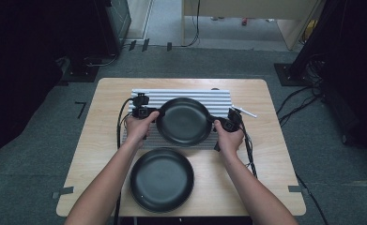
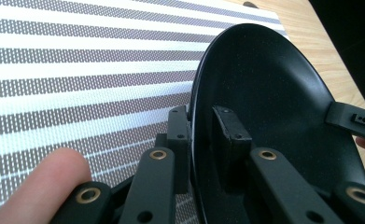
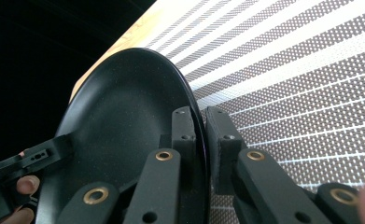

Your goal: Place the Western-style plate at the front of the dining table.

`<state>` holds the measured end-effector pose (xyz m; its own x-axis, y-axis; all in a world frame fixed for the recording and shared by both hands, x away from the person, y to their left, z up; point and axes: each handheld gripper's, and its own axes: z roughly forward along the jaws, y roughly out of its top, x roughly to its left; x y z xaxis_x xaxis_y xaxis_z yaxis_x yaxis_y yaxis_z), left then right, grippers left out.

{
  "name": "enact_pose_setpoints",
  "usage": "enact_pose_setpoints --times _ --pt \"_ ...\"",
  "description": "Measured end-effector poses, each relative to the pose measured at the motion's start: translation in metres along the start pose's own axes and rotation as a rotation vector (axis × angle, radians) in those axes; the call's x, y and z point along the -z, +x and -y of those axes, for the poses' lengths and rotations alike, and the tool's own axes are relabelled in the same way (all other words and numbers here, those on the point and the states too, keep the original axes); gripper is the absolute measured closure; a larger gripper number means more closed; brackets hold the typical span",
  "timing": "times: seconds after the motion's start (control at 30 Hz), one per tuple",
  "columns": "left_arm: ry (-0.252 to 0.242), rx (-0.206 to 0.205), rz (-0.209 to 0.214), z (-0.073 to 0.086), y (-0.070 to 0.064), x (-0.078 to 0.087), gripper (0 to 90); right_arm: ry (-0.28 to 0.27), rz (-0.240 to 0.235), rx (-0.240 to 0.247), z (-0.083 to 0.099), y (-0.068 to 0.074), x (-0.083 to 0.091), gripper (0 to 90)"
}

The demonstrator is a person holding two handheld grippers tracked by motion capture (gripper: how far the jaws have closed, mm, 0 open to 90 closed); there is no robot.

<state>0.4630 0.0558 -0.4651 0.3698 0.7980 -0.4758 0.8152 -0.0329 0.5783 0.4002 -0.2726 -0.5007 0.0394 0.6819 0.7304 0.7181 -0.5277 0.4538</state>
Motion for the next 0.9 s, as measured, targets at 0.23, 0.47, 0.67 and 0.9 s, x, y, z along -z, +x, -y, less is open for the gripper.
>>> enact_pose_setpoints --times 0.23,0.47,0.67,0.9 --pt "0.018 0.034 0.004 -0.002 0.010 -0.018 77.4 -0.010 0.029 -0.009 -0.001 -0.004 -0.009 83.2" --pt "0.023 0.056 -0.001 -0.010 0.015 -0.030 76.3 -0.048 0.037 -0.022 -0.004 -0.006 -0.015 83.7" --pt "0.023 0.086 -0.010 -0.016 0.025 -0.037 76.4 -0.058 0.039 -0.024 -0.003 -0.007 -0.023 84.4" --pt "0.028 0.111 -0.018 -0.017 0.032 -0.045 76.0 -0.084 0.048 -0.007 0.002 -0.010 -0.033 84.4"
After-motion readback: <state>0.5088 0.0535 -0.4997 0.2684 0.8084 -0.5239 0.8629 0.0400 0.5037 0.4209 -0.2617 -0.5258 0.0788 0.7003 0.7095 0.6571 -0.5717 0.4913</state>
